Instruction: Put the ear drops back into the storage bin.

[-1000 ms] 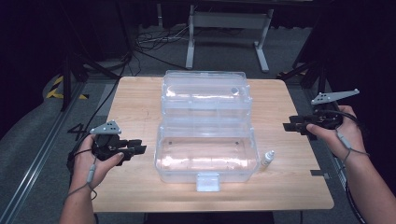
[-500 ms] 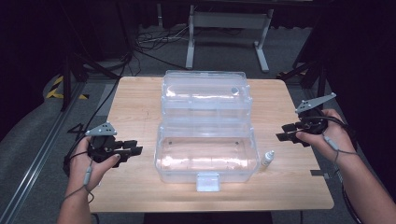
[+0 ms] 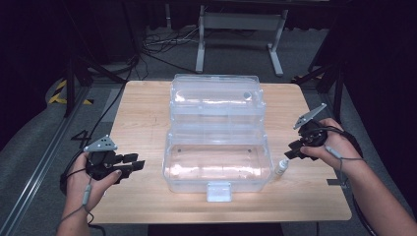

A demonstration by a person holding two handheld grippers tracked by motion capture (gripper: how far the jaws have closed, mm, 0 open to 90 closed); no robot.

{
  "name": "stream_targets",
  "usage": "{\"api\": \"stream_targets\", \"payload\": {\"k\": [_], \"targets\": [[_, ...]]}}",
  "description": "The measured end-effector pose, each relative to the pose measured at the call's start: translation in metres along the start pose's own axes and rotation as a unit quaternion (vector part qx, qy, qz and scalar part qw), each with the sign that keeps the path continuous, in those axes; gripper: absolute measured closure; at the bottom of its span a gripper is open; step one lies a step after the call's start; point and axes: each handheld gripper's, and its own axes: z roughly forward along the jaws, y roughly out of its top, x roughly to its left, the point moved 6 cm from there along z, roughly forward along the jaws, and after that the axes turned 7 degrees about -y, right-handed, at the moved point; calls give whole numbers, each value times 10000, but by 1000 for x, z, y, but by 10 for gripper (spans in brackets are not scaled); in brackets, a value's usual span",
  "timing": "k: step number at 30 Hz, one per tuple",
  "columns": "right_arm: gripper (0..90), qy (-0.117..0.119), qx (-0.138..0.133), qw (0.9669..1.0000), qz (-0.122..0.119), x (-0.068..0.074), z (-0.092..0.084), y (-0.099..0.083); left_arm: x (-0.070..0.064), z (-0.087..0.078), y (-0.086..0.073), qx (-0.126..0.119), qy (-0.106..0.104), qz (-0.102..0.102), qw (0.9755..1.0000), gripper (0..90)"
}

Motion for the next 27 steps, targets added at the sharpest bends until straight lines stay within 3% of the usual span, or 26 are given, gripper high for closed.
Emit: {"api": "stream_targets", "payload": {"k": [14, 27], "targets": [[579, 200, 590, 9977, -257, 4, 25, -5, 0, -3, -4, 21, -6, -42, 10000, 585], [591, 130, 1038, 9935, -455, 6, 41, -9, 1, -2, -5, 61, -47, -88, 9999, 588]]}}
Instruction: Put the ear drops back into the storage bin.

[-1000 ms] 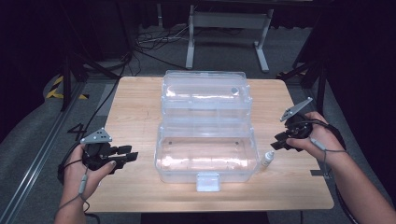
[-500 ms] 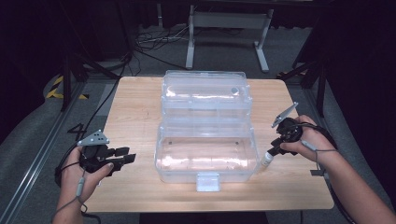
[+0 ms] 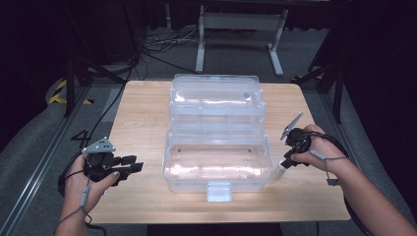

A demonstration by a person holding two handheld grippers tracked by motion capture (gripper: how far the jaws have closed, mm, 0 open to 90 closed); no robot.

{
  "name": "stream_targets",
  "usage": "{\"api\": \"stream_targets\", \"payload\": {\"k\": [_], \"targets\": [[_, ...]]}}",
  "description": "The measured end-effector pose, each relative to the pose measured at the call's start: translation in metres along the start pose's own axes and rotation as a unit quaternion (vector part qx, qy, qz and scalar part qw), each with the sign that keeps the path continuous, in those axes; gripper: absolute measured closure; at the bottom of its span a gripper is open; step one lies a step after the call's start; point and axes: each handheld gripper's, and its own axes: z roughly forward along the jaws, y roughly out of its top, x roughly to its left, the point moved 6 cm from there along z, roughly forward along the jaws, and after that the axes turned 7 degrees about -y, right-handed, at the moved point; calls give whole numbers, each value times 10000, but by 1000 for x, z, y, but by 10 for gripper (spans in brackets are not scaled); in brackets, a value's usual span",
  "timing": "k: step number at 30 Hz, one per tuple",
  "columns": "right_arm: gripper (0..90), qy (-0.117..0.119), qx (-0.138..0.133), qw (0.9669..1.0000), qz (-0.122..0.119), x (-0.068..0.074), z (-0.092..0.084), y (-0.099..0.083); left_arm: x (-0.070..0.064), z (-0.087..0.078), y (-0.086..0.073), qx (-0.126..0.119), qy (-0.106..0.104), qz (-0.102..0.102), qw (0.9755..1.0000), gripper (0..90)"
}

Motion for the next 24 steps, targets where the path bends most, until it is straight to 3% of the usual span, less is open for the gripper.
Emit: {"api": "stream_targets", "payload": {"k": [16, 24], "targets": [[631, -112, 305, 9991, -276, -6, 20, -1, 0, -1, 0, 0, -3, 4, 10000, 599], [716, -210, 439, 9979, -430, -6, 21, 0, 0, -1, 0, 6, 1, 24, 10000, 606]]}}
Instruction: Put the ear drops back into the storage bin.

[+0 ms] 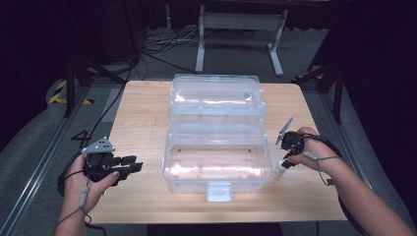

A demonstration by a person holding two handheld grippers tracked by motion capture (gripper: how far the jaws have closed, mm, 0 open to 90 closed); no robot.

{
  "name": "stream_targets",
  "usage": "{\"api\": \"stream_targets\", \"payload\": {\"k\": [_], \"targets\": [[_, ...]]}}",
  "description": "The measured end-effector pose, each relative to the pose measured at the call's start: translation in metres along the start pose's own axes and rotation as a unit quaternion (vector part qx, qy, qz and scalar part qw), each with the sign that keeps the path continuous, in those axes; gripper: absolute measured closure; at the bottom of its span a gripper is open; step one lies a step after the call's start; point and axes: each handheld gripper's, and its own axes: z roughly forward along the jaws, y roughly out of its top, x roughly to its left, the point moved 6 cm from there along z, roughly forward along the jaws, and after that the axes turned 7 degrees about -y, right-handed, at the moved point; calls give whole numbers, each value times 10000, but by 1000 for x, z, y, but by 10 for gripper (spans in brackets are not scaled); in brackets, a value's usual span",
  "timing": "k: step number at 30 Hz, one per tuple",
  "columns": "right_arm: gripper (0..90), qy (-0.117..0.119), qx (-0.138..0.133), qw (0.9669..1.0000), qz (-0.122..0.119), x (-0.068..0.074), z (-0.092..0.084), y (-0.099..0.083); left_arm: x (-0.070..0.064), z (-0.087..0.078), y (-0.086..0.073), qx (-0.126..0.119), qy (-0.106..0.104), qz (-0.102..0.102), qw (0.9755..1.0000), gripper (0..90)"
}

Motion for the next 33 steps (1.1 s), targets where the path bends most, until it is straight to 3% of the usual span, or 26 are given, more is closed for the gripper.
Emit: {"api": "stream_targets", "payload": {"k": [8, 16, 33], "targets": [[718, 10, -37, 10000, -29, -1, -7, 2, 1, 0, 0, -1, -4, -3, 10000, 607], [718, 11, -96, 10000, -14, -1, -32, 6, -2, 1, 3, -23, -57, 37, 10000, 608], [719, -159, -197, 9991, -342, 4, -84, 15, -2, 6, 7, 0, -117, 57, 9999, 602]]}}
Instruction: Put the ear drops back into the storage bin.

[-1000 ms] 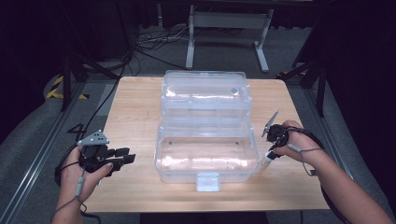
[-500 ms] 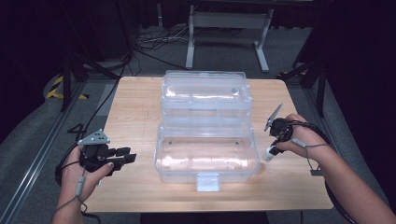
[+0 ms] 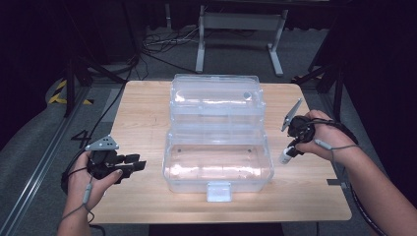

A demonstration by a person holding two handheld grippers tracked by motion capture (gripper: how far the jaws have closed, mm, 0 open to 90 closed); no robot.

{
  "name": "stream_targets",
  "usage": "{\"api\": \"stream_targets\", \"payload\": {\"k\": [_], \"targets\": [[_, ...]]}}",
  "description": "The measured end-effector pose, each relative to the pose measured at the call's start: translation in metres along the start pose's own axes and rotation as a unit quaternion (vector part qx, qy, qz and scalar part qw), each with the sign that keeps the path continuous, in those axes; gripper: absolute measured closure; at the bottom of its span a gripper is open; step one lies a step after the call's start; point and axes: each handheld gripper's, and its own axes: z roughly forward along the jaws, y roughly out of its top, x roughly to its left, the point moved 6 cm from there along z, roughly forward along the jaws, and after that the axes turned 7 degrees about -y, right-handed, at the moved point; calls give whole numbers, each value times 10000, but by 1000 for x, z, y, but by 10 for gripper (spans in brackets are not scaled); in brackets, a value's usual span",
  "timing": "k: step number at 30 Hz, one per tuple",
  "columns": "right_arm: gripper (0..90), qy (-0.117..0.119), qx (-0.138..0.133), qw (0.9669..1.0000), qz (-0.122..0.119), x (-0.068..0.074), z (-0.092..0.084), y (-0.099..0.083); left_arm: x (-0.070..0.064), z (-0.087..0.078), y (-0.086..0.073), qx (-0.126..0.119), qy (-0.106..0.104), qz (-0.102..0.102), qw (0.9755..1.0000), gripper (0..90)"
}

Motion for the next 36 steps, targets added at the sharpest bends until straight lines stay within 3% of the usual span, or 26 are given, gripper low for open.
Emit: {"api": "stream_targets", "payload": {"k": [11, 20, 26, 36], "targets": [[718, -2, -190, 9997, -136, 6, -25, 9, 0, 1, 0, 14, -6, 0, 10000, 600], [718, 3, -336, 9983, -481, 21, -45, 27, 0, 2, 0, 30, -27, -5, 10000, 599], [718, 9, -364, 9964, -760, 32, -50, 43, 0, 3, 0, 55, -37, 2, 10000, 597], [718, 128, -407, 9944, -971, 45, -46, 64, 2, 3, 0, 55, -55, -38, 10000, 593]]}}
